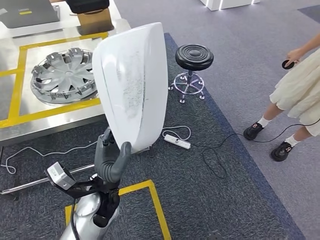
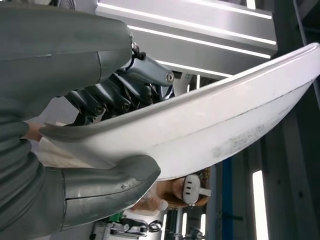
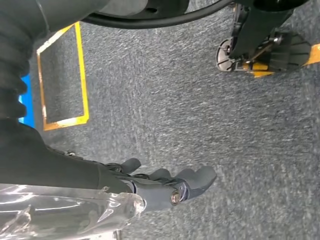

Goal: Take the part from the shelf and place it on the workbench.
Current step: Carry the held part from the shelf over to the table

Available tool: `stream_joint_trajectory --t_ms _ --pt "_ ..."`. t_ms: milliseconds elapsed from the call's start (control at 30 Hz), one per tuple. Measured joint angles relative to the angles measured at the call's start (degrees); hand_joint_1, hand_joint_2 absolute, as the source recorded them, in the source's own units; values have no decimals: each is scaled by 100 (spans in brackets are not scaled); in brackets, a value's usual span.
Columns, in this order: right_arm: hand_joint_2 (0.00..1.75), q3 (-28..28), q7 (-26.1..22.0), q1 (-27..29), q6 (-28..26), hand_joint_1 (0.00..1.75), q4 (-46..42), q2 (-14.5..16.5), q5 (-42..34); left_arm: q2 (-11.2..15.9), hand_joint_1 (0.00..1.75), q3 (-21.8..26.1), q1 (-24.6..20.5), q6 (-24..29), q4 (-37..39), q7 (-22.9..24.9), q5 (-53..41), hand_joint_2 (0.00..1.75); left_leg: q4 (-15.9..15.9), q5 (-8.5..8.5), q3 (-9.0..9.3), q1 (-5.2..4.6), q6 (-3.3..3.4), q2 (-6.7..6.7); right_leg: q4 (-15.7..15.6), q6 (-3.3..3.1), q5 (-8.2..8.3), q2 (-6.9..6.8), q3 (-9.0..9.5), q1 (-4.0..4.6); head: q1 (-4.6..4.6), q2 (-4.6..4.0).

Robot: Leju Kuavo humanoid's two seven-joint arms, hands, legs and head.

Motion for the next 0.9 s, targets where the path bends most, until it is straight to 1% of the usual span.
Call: stream_joint_trajectory --t_ms 67,100,133,167,200,233,267,300,333,367,400,433,467,500,533,567,600,633,667,700,733,767,800,833,867,900 --pt "175 1 204 12 -208 0 -1 0 138 -7 175 15 14 5 -6 0 7 175 -4 17 -6 1 89 -1 -7 63 -10 -6 -6 -16 1 -1" --pt "175 8 337 16 -340 0 -1 1 222 -15 175 17 16 9 -7 0 11 175 -13 28 -1 7 128 1 85 93 -79 -19 -48 -22 18 -1" --pt "175 16 451 17 -457 0 -1 2 288 -22 175 17 16 13 -7 0 15 175 -22 37 4 16 162 3 298 117 -209 -31 -147 -25 32 -1" --pt "175 23 543 17 -553 0 -1 3 332 -27 175 17 18 17 -7 0 19 175 -23 38 5 15 184 3 622 135 -383 -44 -296 -26 51 -1" --pt "175 32 623 17 -631 0 -1 4 379 -30 175 17 21 21 -7 0 21 175 -23 37 4 11 199 -1 1013 147 -568 -49 -477 -27 66 -1" --pt "175 45 705 19 -698 0 -1 4 432 -29 175 19 24 26 -7 0 27 175 -23 37 3 7 205 -12 1358 153 -700 -49 -637 -28 69 -1" --pt "175 63 807 24 -780 0 -1 4 493 -28 175 19 27 35 -7 1 39 175 -22 37 3 4 206 -33 1554 155 -742 -49 -728 -27 71 -1" --pt "175 88 913 30 -867 0 -1 4 557 -28 175 16 29 43 -7 1 53 175 -21 37 6 2 205 -64 1544 150 -679 -47 -718 -27 73 -1" --pt "175 116 1001 35 -938 0 -1 4 604 -29 175 14 29 52 -7 2 67 175 -21 38 10 2 202 -106 1311 138 -525 -36 -596 -28 73 -1" --pt "175 141 1067 38 -989 0 -1 4 635 -31 175 12 29 64 -7 3 79 175 -20 39 17 3 196 -153 933 122 -333 2 -396 -30 75 -1" --pt "175 161 1107 39 -1016 0 -2 4 653 -32 175 10 28 75 -7 4 88 175 -14 37 15 -6 178 -199 530 102 -196 86 -182 -38 74 -1" --pt "175 175 1130 38 -1030 0 -2 4 661 -32 175 8 27 87 -7 4 95 175 -8 40 9 -11 151 -246 223 85 -108 152 -17 -43 72 -1" --pt "175 186 1144 37 -1043 0 -3 4 666 -32 175 6 27 100 -8 5 100 175 -6 48 -2 -10 119 -285 51 69 -83 204 78 -42 70 -1" --pt "175 193 1151 35 -1052 0 -3 4 666 -31 175 5 27 108 -8 8 104 175 -9 60 -14 -6 80 -323 -2 45 -99 220 108 -35 68 -1" --pt "175 200 1153 35 -1058 0 -3 5 665 -30 175 4 27 113 -9 10 104 175 -22 75 -20 7 43 -361 -5 17 -86 179 109 -27 67 -1" --pt "175 207 1154 34 -1061 0 -3 6 664 -28 175 5 28 114 -14 13 104 175 -23 72 -25 16 11 -363 -17 -20 -74 137 114 -27 68 -1" --pt "175 212 1154 32 -1062 0 -4 7 662 -25 175 4 27 114 -20 15 104 175 29 24 -55 15 -22 -324 -33 -59 -61 92 121 -34 55 -1" --pt "175 215 1154 30 -1063 0 -4 8 661 -22 175 3 26 114 -26 16 104 175 185 -84 -131 12 -51 -258 -52 -94 -51 43 128 -45 37 -1" --pt "175 218 1153 30 -1063 0 -5 9 658 -17 175 1 26 115 -31 17 104 175 460 -245 -266 11 -75 -172 -61 -119 -48 -10 132 -50 19 -1" --pt "175 219 1152 33 -1064 0 -5 9 653 -14 175 -1 26 117 -33 18 104 175 819 -427 -447 9 -96 -109 -63 -136 -52 -62 131 -48 2 -1" --pt "175 220 1153 38 -1064 0 -5 9 648 -11 175 -2 28 120 -33 19 104 175 1176 -571 -626 12 -111 -81 -63 -145 -56 -120 130 -47 -3 -1" --pt "175 219 1153 42 -1064 0 -5 9 643 -9 175 -2 33 123 -33 20 105 175 1414 -628 -752 13 -120 -68 -62 -148 -60 -181 130 -46 -3 -1" --pt "175 219 1154 42 -1064 0 -5 9 641 -8 175 -2 36 125 -33 20 108 175 1464 -579 -785 14 -124 -59 -62 -147 -65 -241 131 -46 -4 -1" --pt "175 219 1154 40 -1063 0 -5 9 641 -7 175 -2 39 125 -33 20 110 175 1307 -434 -711 14 -122 -35 -62 -142 -71 -299 137 -46 -4 -1" --pt "175 219 1153 37 -1063 0 -5 9 641 -8 175 -2 40 125 -34 20 112 175 992 -240 -548 14 -115 26 -61 -131 -79 -356 147 -47 -4 -1" --pt "175 220 1153 36 -1062 0 -5 9 641 -8 175 -2 37 125 -34 20 113 175 619 -74 -350 6 -110 165 -57 -110 -92 -405 159 -34 -10 -1"
